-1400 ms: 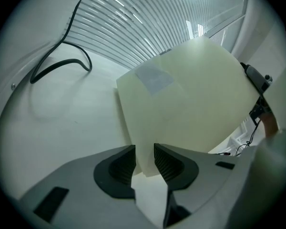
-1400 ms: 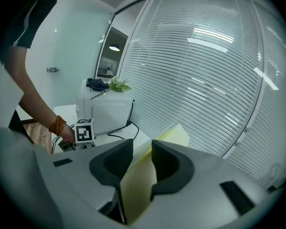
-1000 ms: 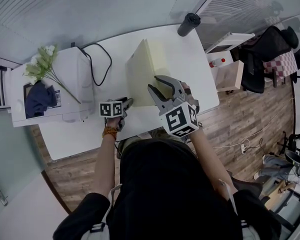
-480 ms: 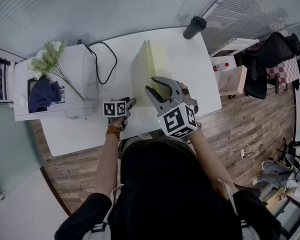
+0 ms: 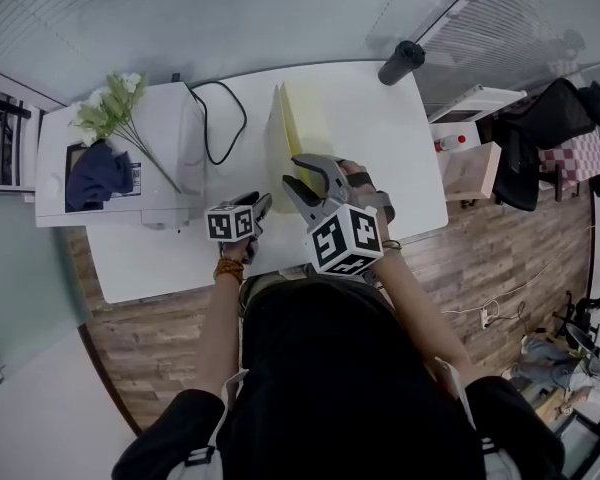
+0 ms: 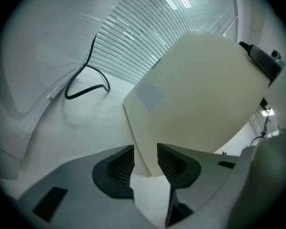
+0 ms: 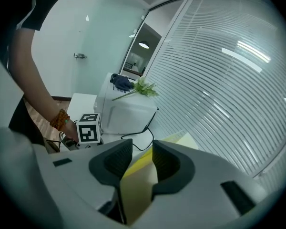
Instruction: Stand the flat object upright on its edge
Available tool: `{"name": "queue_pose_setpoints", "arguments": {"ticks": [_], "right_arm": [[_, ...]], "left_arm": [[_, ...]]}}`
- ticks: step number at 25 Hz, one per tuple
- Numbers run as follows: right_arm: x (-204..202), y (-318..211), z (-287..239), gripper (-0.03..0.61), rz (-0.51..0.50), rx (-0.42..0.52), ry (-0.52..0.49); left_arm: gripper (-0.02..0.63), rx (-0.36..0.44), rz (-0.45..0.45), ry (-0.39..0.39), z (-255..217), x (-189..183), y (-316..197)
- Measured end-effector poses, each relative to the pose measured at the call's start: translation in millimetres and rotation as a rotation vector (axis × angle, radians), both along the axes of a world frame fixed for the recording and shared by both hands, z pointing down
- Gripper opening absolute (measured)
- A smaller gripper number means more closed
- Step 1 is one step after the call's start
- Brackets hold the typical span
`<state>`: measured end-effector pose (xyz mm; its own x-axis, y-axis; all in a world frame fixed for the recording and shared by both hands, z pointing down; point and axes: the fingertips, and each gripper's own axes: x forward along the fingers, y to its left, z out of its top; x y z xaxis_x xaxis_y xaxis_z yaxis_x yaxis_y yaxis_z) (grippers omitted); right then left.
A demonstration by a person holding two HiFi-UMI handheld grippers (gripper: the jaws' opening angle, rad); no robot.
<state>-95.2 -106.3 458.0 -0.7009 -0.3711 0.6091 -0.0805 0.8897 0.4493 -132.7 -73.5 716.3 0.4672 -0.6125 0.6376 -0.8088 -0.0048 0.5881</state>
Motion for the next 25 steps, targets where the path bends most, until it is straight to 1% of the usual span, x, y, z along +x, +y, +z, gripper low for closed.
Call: {"name": "queue_pose_setpoints", "arguments": {"ticks": [3,5,8,10,11,12,13,14,15,16,17,18,19,21,23,25], "right_arm": [[-9,6,2,0.12,-0.022,0.007,0.013],[-12,10,3,0.12,-0.043,0.027,0.02],[-14,14,1,0.12,-0.066,0.06,0.007],[-13,15,-6,0.168,-0.062,0.04,-0.045],[-12,14,-15,0.179,-0.058,0.012,-0.098],[-11,12,-27,0.181,-0.063,-0.02,-0.171],[-9,10,-44,0.186,-0.083,-0.046,-0.267],[-5,8,-63,0.198,-0.107,-0.073,-0.381],[4,5,-79,0.203,-0.108,-0.12,-0.503],[18,1,-87,0.204,-0.082,-0.191,-0.607],[34,-3,-87,0.204,-0.062,-0.26,-0.667],[49,-5,-80,0.204,-0.068,-0.312,-0.683],[62,-5,-70,0.212,-0.091,-0.352,-0.673],[81,-3,-47,0.227,-0.145,-0.406,-0.623],[94,4,-26,0.235,-0.177,-0.435,-0.567],[97,11,-8,0.236,-0.2,-0.439,-0.511]], "left_arm": [[0.155,0.007,-0.009,0.001,-4,-4,5],[0.155,0.029,-0.013,-0.006,-12,-7,7],[0.156,0.099,-0.031,-0.016,-30,-11,6],[0.156,0.162,-0.034,-0.021,-45,-11,4],[0.156,0.197,-0.033,-0.024,-55,-10,3],[0.156,0.238,-0.034,-0.027,-66,-10,0],[0.156,0.289,-0.04,-0.024,-80,-9,-2],[0.156,0.352,-0.051,-0.014,-96,-9,-5],[0.156,0.424,-0.063,0.005,-115,-8,-6],[0.156,0.504,-0.068,0.025,-137,-6,-6],[0.165,0.586,-0.062,0.038,-160,-3,-4],[0.17,0.666,-0.045,0.035,-182,1,0],[0.172,0.739,-0.018,0.015,-203,6,4],[0.173,0.847,0.058,-0.051,-235,19,13],[0.179,0.899,0.144,-0.123,-253,35,19],[0.184,0.907,0.21,-0.184,-264,46,21]]}}
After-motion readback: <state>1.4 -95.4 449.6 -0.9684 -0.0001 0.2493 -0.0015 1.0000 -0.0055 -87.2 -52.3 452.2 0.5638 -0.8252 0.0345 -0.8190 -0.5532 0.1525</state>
